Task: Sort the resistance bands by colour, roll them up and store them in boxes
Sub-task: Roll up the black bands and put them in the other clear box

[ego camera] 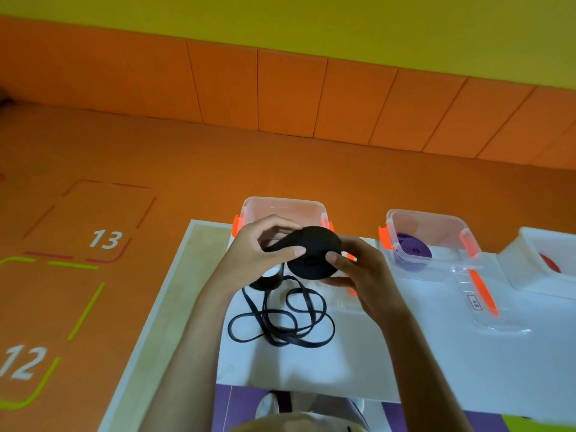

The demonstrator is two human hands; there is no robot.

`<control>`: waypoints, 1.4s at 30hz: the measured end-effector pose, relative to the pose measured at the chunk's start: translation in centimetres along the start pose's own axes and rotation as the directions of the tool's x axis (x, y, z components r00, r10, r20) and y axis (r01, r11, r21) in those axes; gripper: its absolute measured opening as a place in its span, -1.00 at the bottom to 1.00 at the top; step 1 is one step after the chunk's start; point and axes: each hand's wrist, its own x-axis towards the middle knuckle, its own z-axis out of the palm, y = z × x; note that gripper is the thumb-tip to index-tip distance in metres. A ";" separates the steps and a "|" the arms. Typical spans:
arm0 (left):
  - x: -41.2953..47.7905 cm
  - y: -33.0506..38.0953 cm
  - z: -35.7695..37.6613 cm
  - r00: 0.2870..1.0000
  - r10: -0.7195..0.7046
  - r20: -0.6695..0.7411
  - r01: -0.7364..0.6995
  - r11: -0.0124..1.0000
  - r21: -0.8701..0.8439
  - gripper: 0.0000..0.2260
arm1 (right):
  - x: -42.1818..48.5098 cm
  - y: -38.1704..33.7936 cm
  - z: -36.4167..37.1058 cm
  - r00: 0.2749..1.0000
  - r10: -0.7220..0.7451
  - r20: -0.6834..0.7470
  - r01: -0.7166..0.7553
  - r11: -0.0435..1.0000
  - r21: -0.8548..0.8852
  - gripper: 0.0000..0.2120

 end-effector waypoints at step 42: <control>1.1 -4.3 5.5 0.923 -0.184 -0.339 0.034 0.915 -0.403 -0.86 | 1.4 2.0 1.4 0.947 0.092 -0.307 0.013 0.946 0.324 -0.71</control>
